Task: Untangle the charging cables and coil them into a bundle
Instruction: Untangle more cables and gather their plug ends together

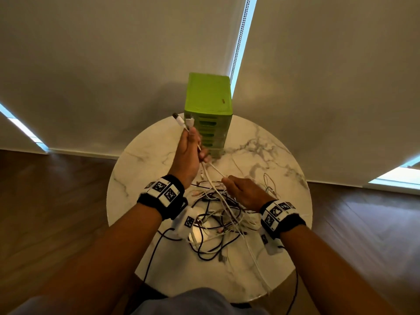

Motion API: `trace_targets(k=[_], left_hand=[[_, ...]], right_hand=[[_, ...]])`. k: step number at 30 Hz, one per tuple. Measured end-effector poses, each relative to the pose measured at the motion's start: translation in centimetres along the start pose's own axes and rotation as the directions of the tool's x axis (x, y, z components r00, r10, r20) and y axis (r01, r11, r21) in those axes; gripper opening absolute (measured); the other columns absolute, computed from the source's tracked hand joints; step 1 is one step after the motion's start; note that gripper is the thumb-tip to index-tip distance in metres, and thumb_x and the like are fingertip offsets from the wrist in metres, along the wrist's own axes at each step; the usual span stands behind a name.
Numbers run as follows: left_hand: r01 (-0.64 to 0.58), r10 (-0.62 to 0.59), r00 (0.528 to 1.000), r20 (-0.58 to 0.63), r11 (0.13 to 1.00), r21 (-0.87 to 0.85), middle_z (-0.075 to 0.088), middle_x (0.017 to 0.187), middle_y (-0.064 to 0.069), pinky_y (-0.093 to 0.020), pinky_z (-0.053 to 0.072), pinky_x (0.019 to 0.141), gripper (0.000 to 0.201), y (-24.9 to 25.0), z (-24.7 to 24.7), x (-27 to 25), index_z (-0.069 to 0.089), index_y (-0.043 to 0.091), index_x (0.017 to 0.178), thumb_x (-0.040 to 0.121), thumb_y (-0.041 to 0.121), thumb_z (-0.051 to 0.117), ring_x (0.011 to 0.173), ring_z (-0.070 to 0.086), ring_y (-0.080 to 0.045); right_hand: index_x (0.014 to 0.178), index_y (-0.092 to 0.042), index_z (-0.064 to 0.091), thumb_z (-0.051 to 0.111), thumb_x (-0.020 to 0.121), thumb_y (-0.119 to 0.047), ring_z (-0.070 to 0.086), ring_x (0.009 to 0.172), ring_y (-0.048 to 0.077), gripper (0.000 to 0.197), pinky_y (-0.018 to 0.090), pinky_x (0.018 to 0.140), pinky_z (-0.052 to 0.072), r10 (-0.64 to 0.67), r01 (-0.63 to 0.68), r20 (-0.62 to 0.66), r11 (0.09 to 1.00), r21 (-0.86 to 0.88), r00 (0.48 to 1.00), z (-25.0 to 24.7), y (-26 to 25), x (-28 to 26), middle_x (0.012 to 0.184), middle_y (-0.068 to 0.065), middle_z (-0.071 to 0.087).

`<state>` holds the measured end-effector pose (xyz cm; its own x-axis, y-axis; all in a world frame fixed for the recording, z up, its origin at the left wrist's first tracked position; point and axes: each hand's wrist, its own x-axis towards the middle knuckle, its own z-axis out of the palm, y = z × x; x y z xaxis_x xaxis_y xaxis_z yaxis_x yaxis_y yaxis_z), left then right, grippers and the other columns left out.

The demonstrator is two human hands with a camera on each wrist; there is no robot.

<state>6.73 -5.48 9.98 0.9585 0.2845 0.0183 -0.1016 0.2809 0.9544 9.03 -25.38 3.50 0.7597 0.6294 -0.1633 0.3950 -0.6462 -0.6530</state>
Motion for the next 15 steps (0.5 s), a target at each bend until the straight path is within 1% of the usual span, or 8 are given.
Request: trace_targets(k=[3,6,8,10,12,13,14,15], left_hand=[[-0.048,0.046,0.998,-0.05,0.998,-0.048,0.037,0.07,0.006,-0.022,0.029,0.047,0.033,2.4,-1.6,1.7,0.04,0.019,0.085,0.11,0.037,0.028,0.052,0.027,-0.008],[-0.081,0.077,0.996,-0.047,0.994,-0.075,0.037,0.065,0.006,-0.022,0.025,0.045,0.037,4.6,-2.6,2.3,0.04,0.019,0.081,0.11,0.038,0.029,0.049,0.026,-0.008],[-0.054,0.054,0.998,-0.032,0.998,0.015,0.039,0.062,0.005,-0.021,0.027,0.047,0.037,4.5,-3.1,2.3,0.041,0.019,0.079,0.11,0.038,0.031,0.049,0.029,-0.007],[0.012,-0.009,1.0,-0.015,0.983,0.184,0.044,0.065,0.001,-0.022,0.031,0.052,0.039,3.4,-3.4,1.9,0.045,0.02,0.077,0.109,0.042,0.036,0.052,0.035,-0.007],[0.065,-0.062,0.998,-0.021,0.944,0.322,0.052,0.068,-0.001,-0.024,0.034,0.056,0.046,1.7,-3.3,1.3,0.053,0.015,0.077,0.108,0.044,0.036,0.055,0.04,-0.007],[0.09,-0.087,0.996,-0.024,0.927,0.365,0.058,0.066,0.002,-0.023,0.035,0.056,0.052,1.0,-3.0,1.0,0.059,0.008,0.081,0.109,0.044,0.034,0.055,0.041,-0.007],[0.117,-0.117,0.993,-0.025,0.916,0.385,0.063,0.064,0.007,-0.021,0.036,0.056,0.058,0.3,-2.5,0.7,0.063,0.0,0.088,0.109,0.044,0.032,0.055,0.042,-0.007],[0.141,-0.143,0.989,-0.024,0.914,0.381,0.066,0.064,0.01,-0.019,0.037,0.055,0.061,-0.2,-2.0,0.6,0.067,-0.001,0.094,0.109,0.045,0.03,0.058,0.044,-0.006]], right_hand=[[0.085,-0.026,0.05,0.025,0.105,-0.053,0.055,0.074,0.021,0.042,0.041,0.078,0.046,0.02,-0.014,0.045,0.992,-0.126,0.999,-0.3,2.5,1.0,0.078,-0.002,0.058],[0.081,-0.027,0.047,0.025,0.106,-0.05,0.056,0.079,0.022,0.041,0.044,0.093,0.04,0.081,-0.089,-0.04,0.955,-0.282,0.996,-1.4,3.6,2.6,0.072,-0.009,0.052],[0.073,-0.028,0.046,0.026,0.105,-0.054,0.064,0.083,0.026,0.046,0.046,0.098,0.042,0.151,-0.183,-0.134,0.943,-0.277,0.979,-2.6,2.9,4.2,0.066,-0.009,0.052],[0.068,-0.026,0.048,0.034,0.105,-0.052,0.066,0.073,0.028,0.047,0.046,0.079,0.051,0.143,-0.17,-0.294,0.983,-0.069,0.945,-3.5,1.4,5.4,0.064,-0.003,0.057],[0.068,-0.028,0.05,0.041,0.106,-0.043,0.06,0.063,0.013,0.041,0.039,0.063,0.046,0.061,-0.02,-0.419,0.995,0.1,0.906,-4.2,-1.4,5.6,0.063,-0.004,0.055],[0.073,-0.031,0.055,0.042,0.106,-0.039,0.055,0.063,0.003,0.037,0.034,0.061,0.043,0.002,0.058,-0.438,0.991,0.124,0.899,-4.4,-3.0,5.4,0.066,-0.008,0.056],[0.083,-0.033,0.062,0.041,0.107,-0.038,0.055,0.066,0.0,0.032,0.029,0.063,0.043,-0.049,0.119,-0.427,0.983,0.139,0.903,-4.4,-4.5,5.1,0.073,-0.01,0.061],[0.096,-0.03,0.068,0.04,0.107,-0.037,0.058,0.071,0.001,0.031,0.027,0.066,0.045,-0.094,0.164,-0.402,0.976,0.143,0.911,-4.0,-5.8,4.8,0.082,-0.007,0.067]])
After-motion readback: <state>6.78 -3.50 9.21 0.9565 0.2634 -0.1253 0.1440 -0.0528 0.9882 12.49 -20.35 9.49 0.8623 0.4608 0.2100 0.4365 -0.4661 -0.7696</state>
